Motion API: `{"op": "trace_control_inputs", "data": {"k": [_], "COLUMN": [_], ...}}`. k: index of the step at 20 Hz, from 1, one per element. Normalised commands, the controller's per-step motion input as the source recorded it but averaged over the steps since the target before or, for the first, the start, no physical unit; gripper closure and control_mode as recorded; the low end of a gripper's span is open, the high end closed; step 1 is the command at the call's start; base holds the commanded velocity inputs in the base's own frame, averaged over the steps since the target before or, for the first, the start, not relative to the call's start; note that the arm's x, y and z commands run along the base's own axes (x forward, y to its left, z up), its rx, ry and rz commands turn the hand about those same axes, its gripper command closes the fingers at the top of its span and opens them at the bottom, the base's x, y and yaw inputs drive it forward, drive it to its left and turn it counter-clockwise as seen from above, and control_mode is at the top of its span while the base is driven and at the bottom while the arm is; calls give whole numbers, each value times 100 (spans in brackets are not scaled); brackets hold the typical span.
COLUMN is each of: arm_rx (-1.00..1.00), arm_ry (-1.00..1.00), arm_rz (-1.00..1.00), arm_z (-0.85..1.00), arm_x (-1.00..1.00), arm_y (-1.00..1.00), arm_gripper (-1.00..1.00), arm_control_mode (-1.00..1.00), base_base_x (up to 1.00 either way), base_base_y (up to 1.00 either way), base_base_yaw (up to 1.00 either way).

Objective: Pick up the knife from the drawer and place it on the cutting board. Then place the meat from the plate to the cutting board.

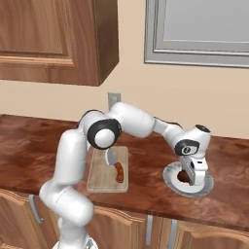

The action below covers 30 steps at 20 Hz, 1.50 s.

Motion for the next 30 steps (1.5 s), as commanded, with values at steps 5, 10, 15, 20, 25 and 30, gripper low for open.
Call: {"op": "trace_control_inputs", "data": {"k": [5, 10, 15, 20, 25, 30], "arm_rx": [0, 3, 5, 1, -4, -16], "arm_ry": [0, -8, -12, -6, -9, -1], "arm_rz": [0, 0, 2, 9, 9, 13], "arm_z": [-37, 10, 59, 78, 58, 17], "arm_x": [0, -11, -30, -46, -86, -100], "arm_y": [0, -4, 3, 15, 48, 93], "arm_gripper": [100, 100, 100, 100, 100, 100], "arm_control_mode": [-100, -100, -100, -100, -100, -100], "base_base_x": [0, 0, 0, 0, 0, 0], "base_base_y": [0, 0, 0, 0, 0, 0], "base_base_yaw": [0, 0, 0, 0, 0, 0]}}
